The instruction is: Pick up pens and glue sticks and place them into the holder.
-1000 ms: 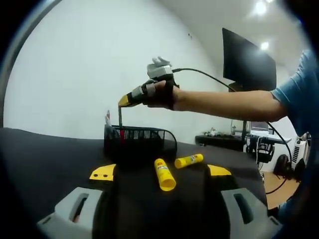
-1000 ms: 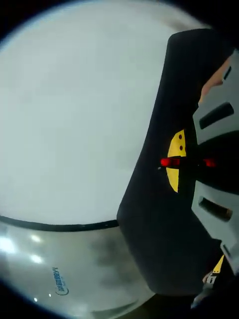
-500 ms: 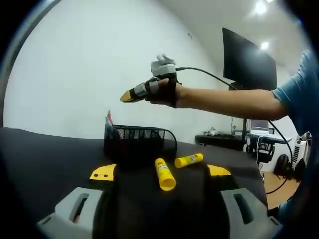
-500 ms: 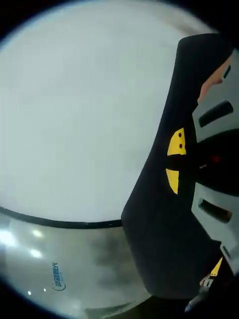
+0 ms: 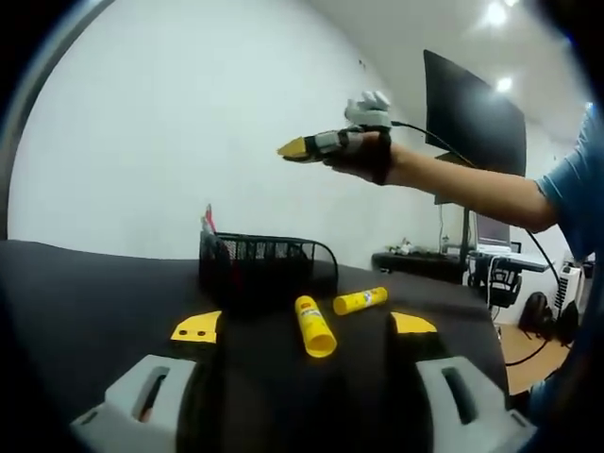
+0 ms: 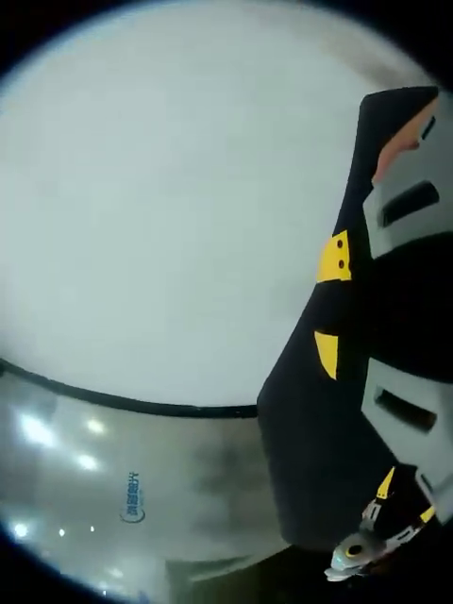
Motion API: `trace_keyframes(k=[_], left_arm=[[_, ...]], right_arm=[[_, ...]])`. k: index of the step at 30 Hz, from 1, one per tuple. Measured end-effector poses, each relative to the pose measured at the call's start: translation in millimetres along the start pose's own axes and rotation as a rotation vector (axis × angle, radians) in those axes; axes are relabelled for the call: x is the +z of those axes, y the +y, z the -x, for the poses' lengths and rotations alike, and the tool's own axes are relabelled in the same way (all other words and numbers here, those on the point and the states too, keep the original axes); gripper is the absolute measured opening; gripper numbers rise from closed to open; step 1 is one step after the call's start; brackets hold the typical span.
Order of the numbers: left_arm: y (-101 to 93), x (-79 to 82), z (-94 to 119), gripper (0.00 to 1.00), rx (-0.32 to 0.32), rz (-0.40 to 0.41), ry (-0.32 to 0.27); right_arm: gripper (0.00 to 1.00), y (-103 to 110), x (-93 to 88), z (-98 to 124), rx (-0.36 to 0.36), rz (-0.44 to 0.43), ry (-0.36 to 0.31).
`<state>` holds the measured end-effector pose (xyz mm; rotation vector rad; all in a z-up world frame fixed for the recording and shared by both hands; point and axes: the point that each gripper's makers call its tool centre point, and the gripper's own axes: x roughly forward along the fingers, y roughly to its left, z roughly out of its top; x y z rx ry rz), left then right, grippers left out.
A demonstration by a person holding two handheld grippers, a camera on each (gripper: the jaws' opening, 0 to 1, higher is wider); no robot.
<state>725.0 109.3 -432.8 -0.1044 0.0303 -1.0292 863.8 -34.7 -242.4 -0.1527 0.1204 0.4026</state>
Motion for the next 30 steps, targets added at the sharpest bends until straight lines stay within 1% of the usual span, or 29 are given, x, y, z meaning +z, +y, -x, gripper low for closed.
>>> trace_keyframes(k=[2,6,10,13,16,19,20,21,24,26,28,30], left_arm=[[0.1,-0.4,0,0.67,0.001,0.0,0.002],[1.3,-0.7,1,0.65,0.007,0.005,0.003],[3.5,-0.8,1,0.64,0.016,0.007,0.003],[3.5,-1.9,1,0.62,0.021,0.005,0.009],[4.1,-3.5,1,0.61,0.029,0.0,0.018],[4.0,-3.9,0,0.56,0.034,0.005,0.02],[4.5,-5.0,0,0.55,0.042,0.008,0.025],[6.2,-5.4,0,0.55,0.067,0.009,0.033],[8.1,-4.1,0,0.53,0.084,0.014,0.035],[11.2,-2.7,0,0.48,0.099,0.022,0.035],[17.1,-4.5,0,0.43,0.118,0.024,0.058],[12.0,-10.4,1,0.4,0.134,-0.023,0.102]], right_arm=[[0.18,-1,-1.5,15,0.009,0.02,-0.003],[0.18,-6,-7.2,44,0.024,0.022,-0.004],[0.18,-15,-14.0,68,0.003,0.011,-0.011],[0.18,-20,-23.4,87,-0.01,-0.001,-0.014],[0.18,-23,-36.5,101,-0.019,-0.011,-0.013],[0.18,-24,-52.8,116,-0.032,-0.021,-0.009],[0.18,-22,-58.1,121,-0.03,-0.033,-0.011],[0.18,-19,-64.1,127,-0.03,-0.05,-0.01],[0.19,-10,-81.2,144,-0.028,-0.076,-0.019],[0.2,-2,-93.9,157,-0.03,-0.085,-0.027],[0.2,-1,-102.6,165,-0.04,-0.098,-0.034],[0.2,-1,-112.3,173,-0.05,-0.13,-0.044]])
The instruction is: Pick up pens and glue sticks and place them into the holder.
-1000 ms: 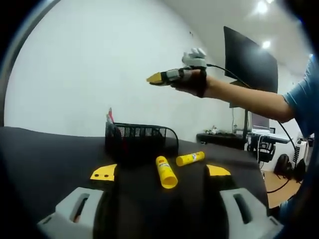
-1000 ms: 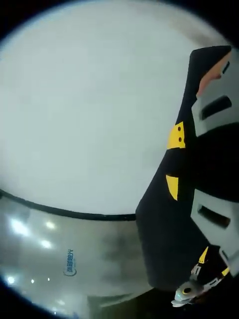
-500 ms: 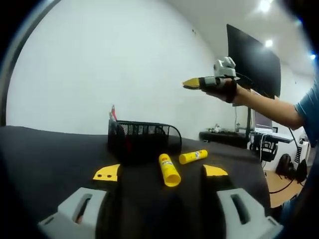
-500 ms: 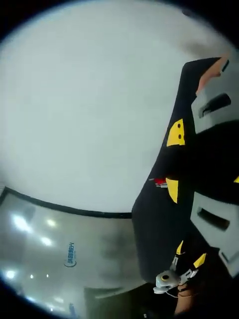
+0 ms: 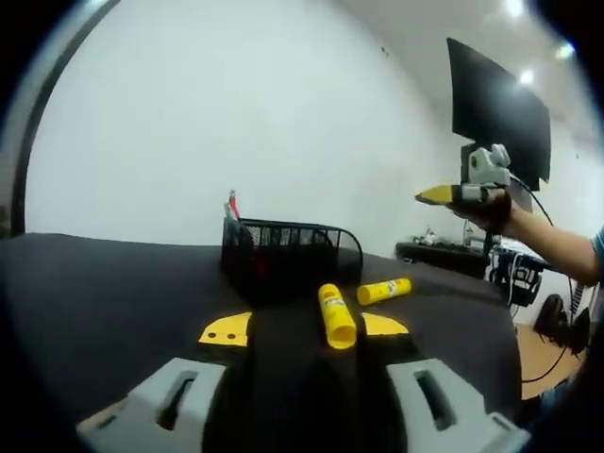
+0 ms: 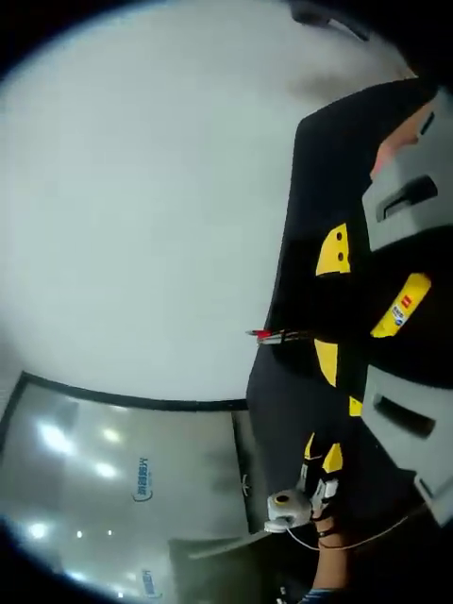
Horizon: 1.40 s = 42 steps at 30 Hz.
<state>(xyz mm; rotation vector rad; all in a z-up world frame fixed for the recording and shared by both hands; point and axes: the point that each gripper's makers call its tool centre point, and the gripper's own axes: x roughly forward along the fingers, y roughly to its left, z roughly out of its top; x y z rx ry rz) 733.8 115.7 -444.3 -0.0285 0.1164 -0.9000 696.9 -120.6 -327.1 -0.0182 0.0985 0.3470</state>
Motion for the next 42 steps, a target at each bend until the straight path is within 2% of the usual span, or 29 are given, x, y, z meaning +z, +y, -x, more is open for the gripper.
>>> trace_keyframes(k=[2,3,6,8,11,14,18,19,24,25,26,28,31,37,42], left_arm=[[4.3,-5.8,-3,0.42,0.054,-0.09,0.034],[-2.9,-9.9,-3,0.4,0.044,-0.104,0.057],[-2.4,-10.5,-8,0.3,0.068,-0.1,0.07],[2.5,-8.7,-8,0.27,0.09,-0.095,0.067],[-5.8,-6.4,-11,0.27,0.076,-0.079,0.068],[-15.3,-8.0,-15,0.27,0.061,-0.104,0.093],[-25.5,-17.0,-21,0.26,0.05,-0.148,0.145],[-22.9,-19.7,-24,0.26,0.046,-0.145,0.153],[-26.9,-25.4,-29,0.22,0.048,-0.148,0.168],[-21.6,-27.1,-31,0.19,0.062,-0.148,0.171],[-21.3,-26.8,-32,0.17,0.066,-0.151,0.167],[-21.9,-26.8,-34,0.16,0.07,-0.152,0.166],[-23.1,-25.8,-39,0.16,0.069,-0.147,0.162],[-26.0,-30.7,-49,0.12,0.063,-0.168,0.189],[-26.8,-31.9,-55,0.07,0.055,-0.184,0.198]], right_arm=[[0.2,-3,-7.4,7,-0.018,-0.041,-0.014],[0.19,-5,-9.9,11,-0.029,-0.064,-0.028],[0.18,-15,-16.3,22,-0.101,-0.134,-0.121],[0.17,-12,-28.0,29,-0.116,-0.148,-0.169],[0.16,-3,-57.8,31,-0.097,-0.176,-0.161],[0.15,-2,-74.9,27,-0.099,-0.23,-0.154],[0.15,-2,-83.2,24,-0.098,-0.282,-0.171],[0.15,-3,-84.4,24,-0.097,-0.296,-0.178],[0.14,-9,-98.1,22,-0.104,-0.324,-0.167],[0.13,-9,-94.1,23,-0.106,-0.312,-0.17],[0.13,-10,-88.2,25,-0.101,-0.322,-0.213],[0.13,-12,-93.6,25,-0.099,-0.34,-0.189],[0.13,-10,-91.0,26,-0.092,-0.345,-0.206],[0.13,-1,-93.3,23,-0.088,-0.281,-0.185],[0.13,-2,-92.8,24,-0.084,-0.292,-0.19]])
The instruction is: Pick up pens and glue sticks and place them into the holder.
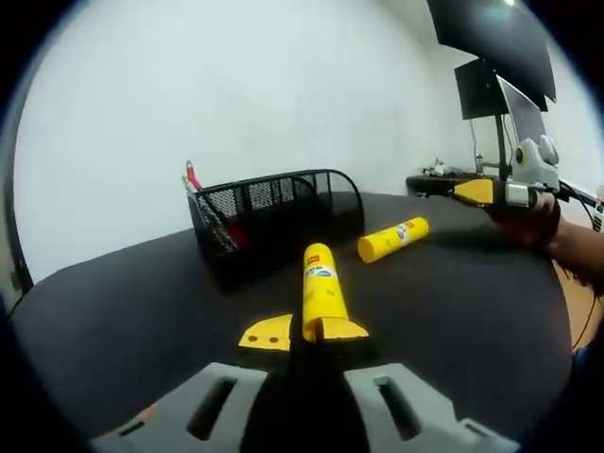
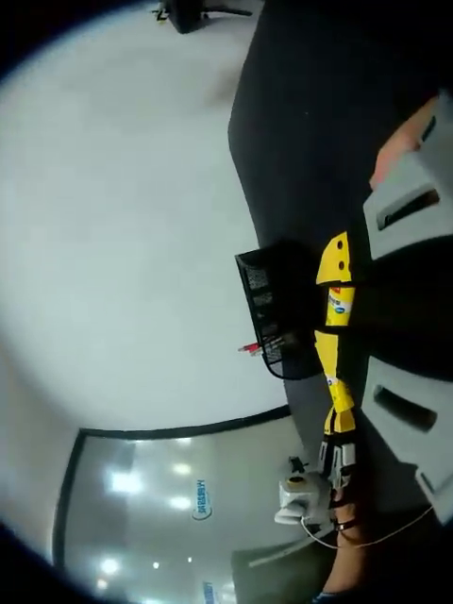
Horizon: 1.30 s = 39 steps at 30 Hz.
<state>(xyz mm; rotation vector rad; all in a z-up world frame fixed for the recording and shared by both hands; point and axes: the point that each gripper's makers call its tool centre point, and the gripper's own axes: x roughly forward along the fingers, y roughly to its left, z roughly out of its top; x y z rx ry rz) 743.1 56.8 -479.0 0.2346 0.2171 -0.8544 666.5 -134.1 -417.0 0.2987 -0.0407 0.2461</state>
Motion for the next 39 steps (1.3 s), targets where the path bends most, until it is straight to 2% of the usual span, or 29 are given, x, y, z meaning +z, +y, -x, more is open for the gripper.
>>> trace_keyframes(k=[5,6,10,18,23,26,31,35,39], left_arm=[[1.3,0.4,1,0.05,-0.005,-0.011,0.0],[2.3,-0.2,1,0.03,0.002,-0.006,0.004],[-0.1,-1.5,4,0.02,0.0,-0.026,0.013],[-8.7,-0.7,23,0.01,-0.026,-0.042,0.027],[-27.0,2.4,35,0.01,-0.101,-0.014,0.003],[-36.2,1.8,38,0.01,-0.137,-0.017,0.001],[-55.7,7.6,43,0.0,-0.222,0.024,-0.021],[-72.0,11.0,45,0.0,-0.263,-0.009,-0.013],[-78.3,17.8,43,0.0,-0.266,-0.03,-0.018]], right_arm=[[0.13,-2,2.5,0,0.0,-0.034,-0.013],[0.13,-2,2.4,0,0.0,-0.035,-0.013],[0.13,0,1.0,0,0.0,-0.022,-0.007],[0.13,1,-0.3,0,-0.002,-0.021,-0.004],[0.13,2,-1.7,1,-0.012,-0.015,0.002],[0.13,2,-1.0,2,-0.017,-0.018,-0.003],[0.13,1,-1.2,2,-0.02,-0.028,-0.004],[0.13,2,-0.8,3,-0.022,-0.037,-0.007],[0.13,3,-0.7,4,-0.022,-0.049,-0.008]])
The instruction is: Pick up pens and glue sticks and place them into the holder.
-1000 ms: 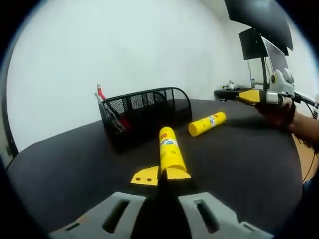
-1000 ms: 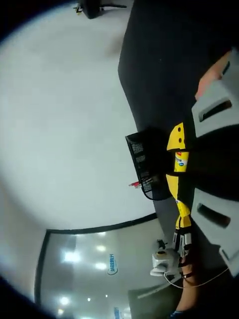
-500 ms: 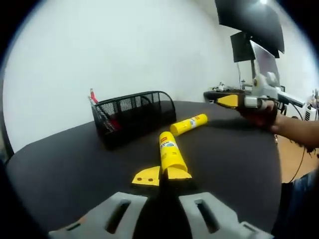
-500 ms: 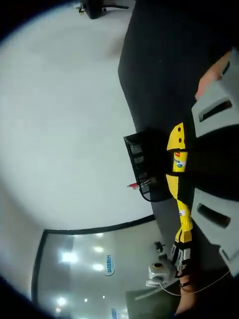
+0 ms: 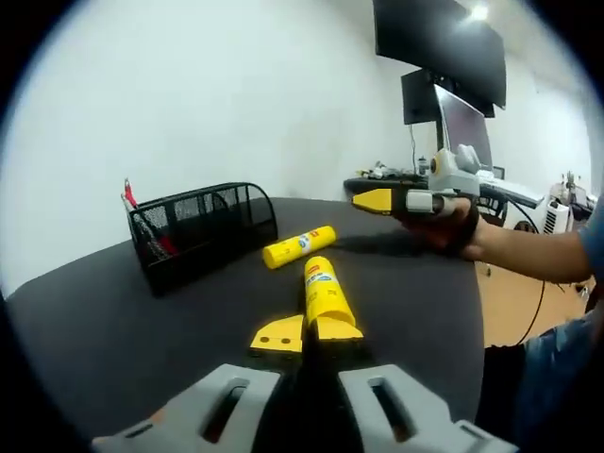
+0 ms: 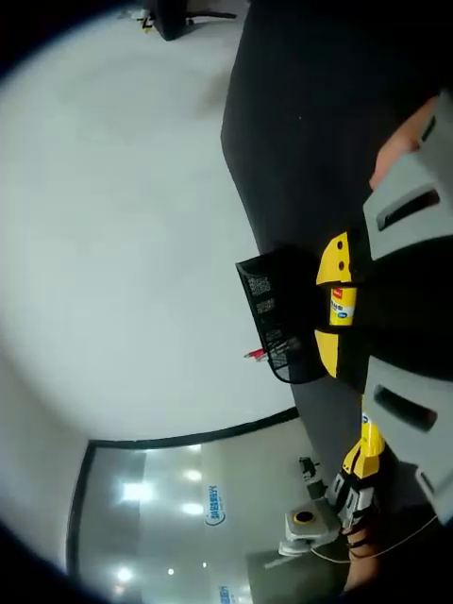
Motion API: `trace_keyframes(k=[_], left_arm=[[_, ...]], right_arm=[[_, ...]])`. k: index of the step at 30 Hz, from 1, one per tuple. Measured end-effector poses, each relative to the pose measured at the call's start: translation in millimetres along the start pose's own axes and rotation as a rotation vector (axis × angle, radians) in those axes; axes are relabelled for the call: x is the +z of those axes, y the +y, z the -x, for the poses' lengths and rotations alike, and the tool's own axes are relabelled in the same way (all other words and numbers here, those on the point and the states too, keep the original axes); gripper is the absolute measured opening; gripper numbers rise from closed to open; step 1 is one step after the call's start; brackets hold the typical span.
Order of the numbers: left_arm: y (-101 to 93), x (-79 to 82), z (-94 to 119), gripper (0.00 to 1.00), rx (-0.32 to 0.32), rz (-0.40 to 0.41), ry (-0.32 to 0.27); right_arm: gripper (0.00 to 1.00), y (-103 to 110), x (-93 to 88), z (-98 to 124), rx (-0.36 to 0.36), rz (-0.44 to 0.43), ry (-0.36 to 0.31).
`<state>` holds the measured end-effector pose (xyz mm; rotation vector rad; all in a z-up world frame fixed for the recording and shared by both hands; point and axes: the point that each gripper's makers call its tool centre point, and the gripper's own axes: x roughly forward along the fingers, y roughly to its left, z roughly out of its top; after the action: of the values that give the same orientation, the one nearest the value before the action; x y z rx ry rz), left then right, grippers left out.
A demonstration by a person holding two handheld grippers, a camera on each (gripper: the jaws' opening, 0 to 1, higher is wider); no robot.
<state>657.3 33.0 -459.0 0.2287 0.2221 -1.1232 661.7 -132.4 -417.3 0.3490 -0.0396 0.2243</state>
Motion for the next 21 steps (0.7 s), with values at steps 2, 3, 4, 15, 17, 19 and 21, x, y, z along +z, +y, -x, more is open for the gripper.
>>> trace_keyframes(k=[2,3,4,15,17,19,21], left_arm=[[-1.2,6.2,0,0.0,0.002,0.0,-0.015],[-1.4,10.1,0,0.0,0.008,-0.011,-0.024],[-1.2,14.4,0,0.0,0.017,-0.02,-0.036],[-11.3,34.7,1,0.0,0.007,-0.042,-0.071],[-13.1,35.2,0,0.0,0.005,-0.043,-0.068],[-14.9,36.3,0,0.0,0.003,-0.043,-0.07],[-15.9,35.5,1,0.0,0.005,-0.042,-0.067]], right_arm=[[0.13,2,-0.2,1,0.006,-0.005,0.0],[0.13,2,-0.3,1,0.006,-0.005,0.0],[0.13,2,-0.4,1,0.007,-0.005,0.001],[0.13,3,2.0,3,0.009,-0.028,-0.012],[0.13,4,2.2,4,0.009,-0.028,-0.014],[0.13,4,2.2,4,0.01,-0.03,-0.014],[0.13,5,2.3,5,0.01,-0.03,-0.015]])
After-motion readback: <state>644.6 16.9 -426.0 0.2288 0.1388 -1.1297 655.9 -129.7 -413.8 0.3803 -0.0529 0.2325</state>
